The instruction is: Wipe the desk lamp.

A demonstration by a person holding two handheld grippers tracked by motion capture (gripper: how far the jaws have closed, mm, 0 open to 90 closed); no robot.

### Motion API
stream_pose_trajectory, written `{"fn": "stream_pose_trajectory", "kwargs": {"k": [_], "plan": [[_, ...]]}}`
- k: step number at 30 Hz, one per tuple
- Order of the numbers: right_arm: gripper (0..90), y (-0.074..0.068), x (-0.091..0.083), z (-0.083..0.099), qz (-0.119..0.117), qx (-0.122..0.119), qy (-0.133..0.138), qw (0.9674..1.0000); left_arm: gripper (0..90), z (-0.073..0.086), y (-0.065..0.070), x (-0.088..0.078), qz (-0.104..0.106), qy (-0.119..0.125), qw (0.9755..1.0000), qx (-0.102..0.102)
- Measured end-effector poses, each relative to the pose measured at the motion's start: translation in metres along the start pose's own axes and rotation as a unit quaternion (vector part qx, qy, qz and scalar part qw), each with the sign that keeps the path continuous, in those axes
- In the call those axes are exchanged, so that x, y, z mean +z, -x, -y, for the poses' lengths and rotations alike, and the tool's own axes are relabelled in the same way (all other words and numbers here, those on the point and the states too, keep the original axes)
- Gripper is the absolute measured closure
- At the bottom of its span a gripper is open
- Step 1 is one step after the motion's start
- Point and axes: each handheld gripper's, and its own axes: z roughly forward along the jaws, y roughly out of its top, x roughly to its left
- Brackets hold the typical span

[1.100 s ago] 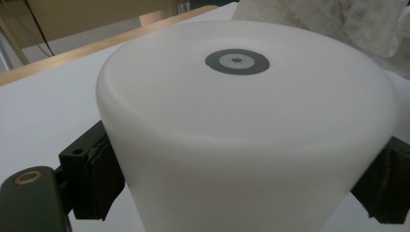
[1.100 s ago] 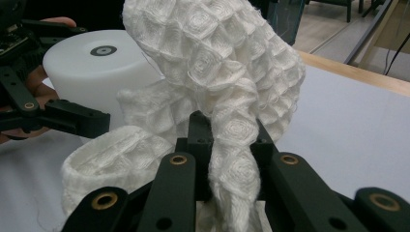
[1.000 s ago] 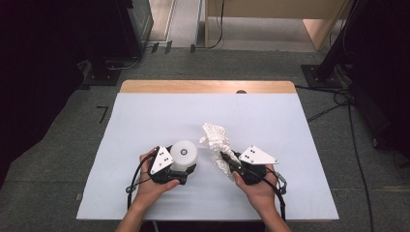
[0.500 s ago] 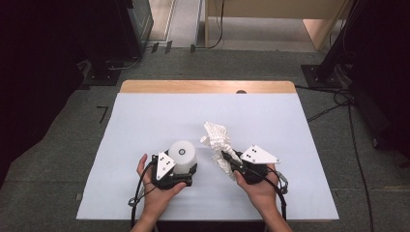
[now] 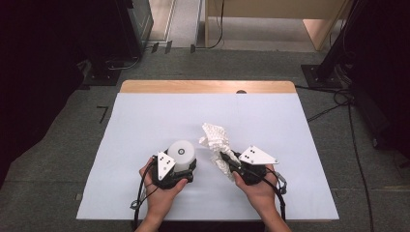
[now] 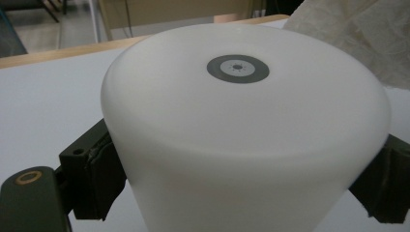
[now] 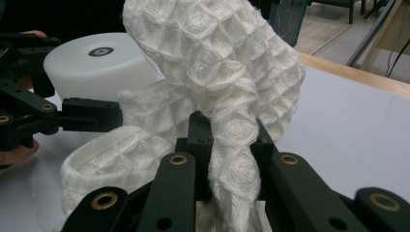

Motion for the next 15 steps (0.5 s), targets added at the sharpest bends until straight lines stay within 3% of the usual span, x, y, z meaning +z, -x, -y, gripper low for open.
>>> {"fn": "stream_pose_trajectory", "kwargs": {"k": [2,5,8,10,11,13,15], "plan": [[78.3,-0.002,-0.001,-0.001,-0.004,-0.003,0.006,1.0,8.4,-0.002,-0.01,-0.002,0.053,0.001,0.9985,-0.017],[78.2,-0.005,-0.003,-0.005,-0.009,-0.009,0.019,0.9997,8.5,-0.006,-0.019,0.0,0.144,-0.017,0.9893,-0.016],[78.2,-0.007,-0.008,-0.009,-0.007,-0.004,0.037,0.9993,8.5,-0.006,-0.02,0.0,0.185,-0.021,0.9824,-0.012],[78.2,-0.008,-0.011,-0.011,-0.007,0.003,0.051,0.9987,8.5,-0.007,-0.018,0.001,0.224,-0.026,0.974,-0.02],[78.1,-0.01,-0.012,-0.012,-0.007,0.007,0.058,0.9983,8.5,-0.008,-0.016,0.002,0.237,-0.028,0.971,-0.021],[77.9,-0.014,-0.012,-0.013,-0.003,0.008,0.07,0.9975,8.4,-0.01,-0.01,0.002,0.252,-0.033,0.967,-0.013],[77.5,-0.02,-0.012,-0.013,0.005,0.008,0.077,0.997,8.5,-0.012,-0.004,0.003,0.261,-0.036,0.9646,-0.009]]}}
